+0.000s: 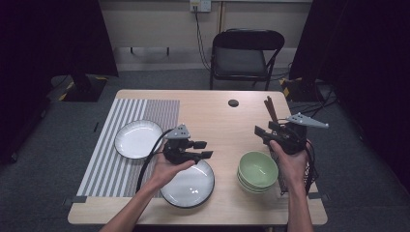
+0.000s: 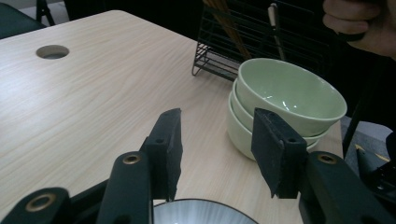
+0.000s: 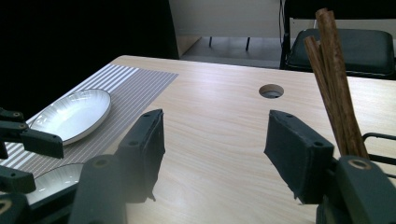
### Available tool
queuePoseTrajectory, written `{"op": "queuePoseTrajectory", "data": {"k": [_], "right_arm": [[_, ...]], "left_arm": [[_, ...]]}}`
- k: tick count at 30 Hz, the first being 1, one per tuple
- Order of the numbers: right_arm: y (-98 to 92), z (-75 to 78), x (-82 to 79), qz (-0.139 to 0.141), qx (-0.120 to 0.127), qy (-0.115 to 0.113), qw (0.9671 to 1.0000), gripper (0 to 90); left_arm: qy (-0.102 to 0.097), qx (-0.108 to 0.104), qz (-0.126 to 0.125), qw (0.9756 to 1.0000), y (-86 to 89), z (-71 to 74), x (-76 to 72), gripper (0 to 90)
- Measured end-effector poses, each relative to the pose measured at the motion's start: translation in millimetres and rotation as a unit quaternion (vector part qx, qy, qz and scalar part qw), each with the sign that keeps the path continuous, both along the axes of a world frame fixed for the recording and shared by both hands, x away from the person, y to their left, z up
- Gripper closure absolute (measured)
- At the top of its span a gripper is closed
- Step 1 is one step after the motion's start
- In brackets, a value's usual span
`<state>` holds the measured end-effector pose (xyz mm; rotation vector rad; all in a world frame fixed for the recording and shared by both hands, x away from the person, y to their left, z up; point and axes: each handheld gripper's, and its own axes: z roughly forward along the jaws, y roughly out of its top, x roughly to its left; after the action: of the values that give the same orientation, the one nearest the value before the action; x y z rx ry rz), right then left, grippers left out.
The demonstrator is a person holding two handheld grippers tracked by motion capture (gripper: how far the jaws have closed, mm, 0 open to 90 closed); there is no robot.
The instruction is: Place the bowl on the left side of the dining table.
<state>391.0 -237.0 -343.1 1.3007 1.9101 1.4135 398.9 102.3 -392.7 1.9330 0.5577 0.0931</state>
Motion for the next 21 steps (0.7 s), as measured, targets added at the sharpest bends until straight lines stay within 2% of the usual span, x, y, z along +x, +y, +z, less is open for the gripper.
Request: {"op": "queuePoseTrajectory", "data": {"k": [4, 9, 12, 13, 15, 16, 21], "right_arm": [[-3.2, 1.4, 1.1, -0.002, 0.002, -0.003, 1.0000, 36.1], [-4.8, -0.7, 3.5, -0.002, 0.002, 0.006, 1.0000, 34.7], [-8.0, -1.1, 3.3, 0.001, 0.006, 0.007, 1.0000, 32.5], [-9.8, -0.8, 3.0, 0.000, 0.010, 0.006, 0.9999, 32.6], [-11.9, -0.7, 3.2, -0.002, 0.012, 0.005, 0.9999, 32.6], [-13.0, -0.9, 3.4, -0.004, 0.013, 0.006, 0.9999, 32.6], [-14.6, -0.1, 3.3, -0.005, 0.011, 0.004, 0.9999, 33.2]], "left_arm": [[0.001, -0.006, -0.012, 0.9999, -8.9, 1.6, -1.8, 56.5], [-0.004, -0.007, -0.028, 0.9996, -23.9, 1.7, -4.7, 56.5], [0.006, -0.019, -0.049, 0.9986, -34.8, -0.1, -7.4, 56.7], [0.007, -0.018, -0.054, 0.9984, -37.5, -0.3, -7.9, 56.6], [0.000, -0.004, -0.056, 0.9984, -45.3, -0.2, -10.1, 56.9], [0.001, -0.006, -0.060, 0.9982, -49.4, -0.2, -11.2, 56.9], [0.008, 0.000, -0.097, 0.9953, -71.3, 0.2, -16.6, 56.9]]}}
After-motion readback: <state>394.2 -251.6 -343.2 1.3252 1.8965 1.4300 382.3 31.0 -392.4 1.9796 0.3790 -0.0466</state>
